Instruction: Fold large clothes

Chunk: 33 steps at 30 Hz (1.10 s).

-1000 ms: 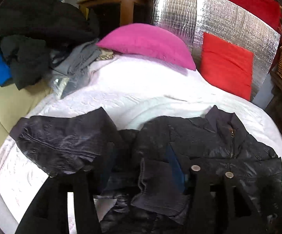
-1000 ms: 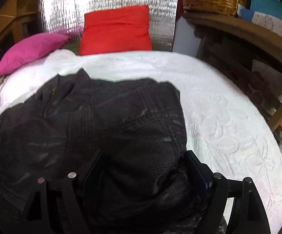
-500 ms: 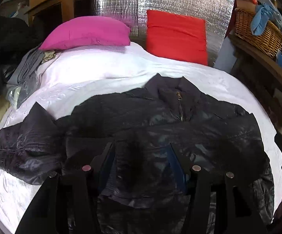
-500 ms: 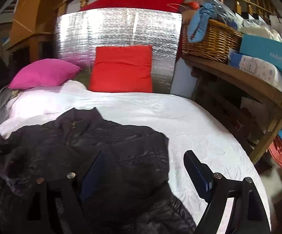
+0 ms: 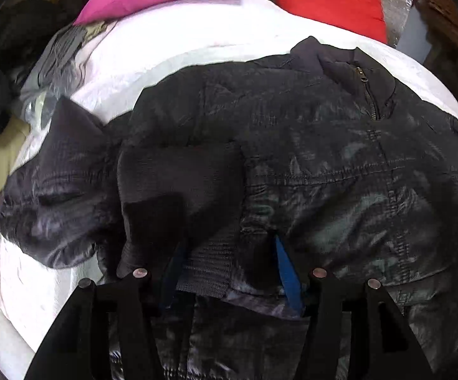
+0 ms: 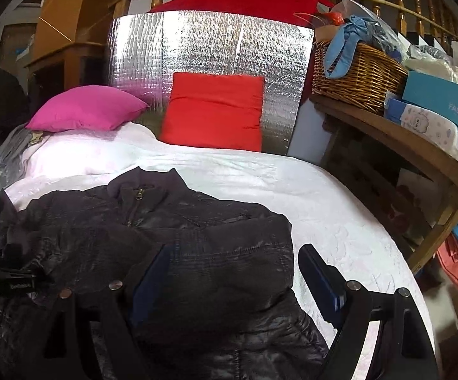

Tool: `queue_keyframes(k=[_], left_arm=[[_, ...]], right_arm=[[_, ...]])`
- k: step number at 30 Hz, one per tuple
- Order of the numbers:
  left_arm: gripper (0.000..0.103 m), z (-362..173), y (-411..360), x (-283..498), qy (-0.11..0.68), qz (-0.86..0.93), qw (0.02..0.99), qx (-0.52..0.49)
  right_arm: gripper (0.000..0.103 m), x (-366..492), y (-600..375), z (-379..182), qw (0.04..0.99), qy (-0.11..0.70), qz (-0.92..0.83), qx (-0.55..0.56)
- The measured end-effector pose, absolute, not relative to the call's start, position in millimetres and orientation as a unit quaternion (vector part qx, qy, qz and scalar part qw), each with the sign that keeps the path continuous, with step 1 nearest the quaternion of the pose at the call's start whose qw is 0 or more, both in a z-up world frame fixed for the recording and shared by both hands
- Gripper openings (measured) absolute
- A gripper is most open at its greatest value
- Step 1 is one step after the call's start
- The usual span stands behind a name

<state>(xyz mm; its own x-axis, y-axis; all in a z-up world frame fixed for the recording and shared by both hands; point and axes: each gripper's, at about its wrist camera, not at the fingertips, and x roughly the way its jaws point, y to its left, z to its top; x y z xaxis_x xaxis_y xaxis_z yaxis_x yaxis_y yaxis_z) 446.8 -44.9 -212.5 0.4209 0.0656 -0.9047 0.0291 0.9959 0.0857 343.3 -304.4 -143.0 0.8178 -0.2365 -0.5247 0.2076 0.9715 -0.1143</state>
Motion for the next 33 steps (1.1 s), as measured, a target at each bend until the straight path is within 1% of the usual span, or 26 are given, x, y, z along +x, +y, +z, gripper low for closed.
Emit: queue_keyframes(k=[5,8,10,12,13,16,17,18,19,21,22,23,25,29,33], left_arm=[[0.058,-195,-36,446,0.517,0.0,0.856,0.001],[0.058,-188,-31,443,0.501,0.001,0.865,0.003],[0.059,-197,-30,442,0.511,-0.004,0.859,0.017],[0.059,-214,-29,443,0.539,-0.012,0.842,0.025],[0.059,-214,-27,442,0.54,-0.015,0.841,0.021],[0.059,-194,-7,435,0.533,-0.043,0.845,-0.023],[0.059,-182,7,431,0.521,-0.049,0.851,-0.046],[0.059,-170,22,427,0.507,-0.047,0.858,-0.065],[0.06,-162,34,423,0.498,-0.041,0.863,-0.076],[0.065,-143,76,410,0.472,-0.01,0.874,-0.111],[0.072,-135,102,401,0.457,0.013,0.879,-0.135],[0.077,-130,128,392,0.443,0.037,0.882,-0.158],[0.077,-123,172,380,0.424,0.083,0.88,-0.195],[0.078,-132,262,350,0.4,0.18,0.858,-0.27],[0.078,-160,315,336,0.398,0.21,0.823,-0.346]], right_arm=[[0.085,349,-309,-147,0.952,0.283,-0.119,-0.02],[0.085,356,-310,-150,0.95,0.29,-0.115,-0.016],[0.085,362,-312,-154,0.948,0.301,-0.106,-0.003],[0.085,372,-315,-164,0.94,0.33,-0.087,0.02],[0.085,380,-318,-173,0.93,0.359,-0.07,0.042],[0.085,401,-326,-205,0.89,0.445,-0.025,0.095],[0.085,408,-329,-218,0.872,0.477,-0.011,0.112],[0.085,410,-331,-226,0.865,0.488,-0.011,0.119],[0.085,410,-331,-226,0.867,0.485,-0.014,0.117],[0.085,407,-330,-218,0.873,0.473,-0.014,0.116],[0.085,402,-331,-210,0.88,0.458,-0.008,0.126],[0.085,397,-332,-203,0.886,0.443,0.002,0.136],[0.085,390,-332,-194,0.894,0.422,0.02,0.147],[0.085,382,-338,-194,0.895,0.405,0.025,0.183],[0.085,386,-341,-199,0.887,0.413,0.026,0.204]])
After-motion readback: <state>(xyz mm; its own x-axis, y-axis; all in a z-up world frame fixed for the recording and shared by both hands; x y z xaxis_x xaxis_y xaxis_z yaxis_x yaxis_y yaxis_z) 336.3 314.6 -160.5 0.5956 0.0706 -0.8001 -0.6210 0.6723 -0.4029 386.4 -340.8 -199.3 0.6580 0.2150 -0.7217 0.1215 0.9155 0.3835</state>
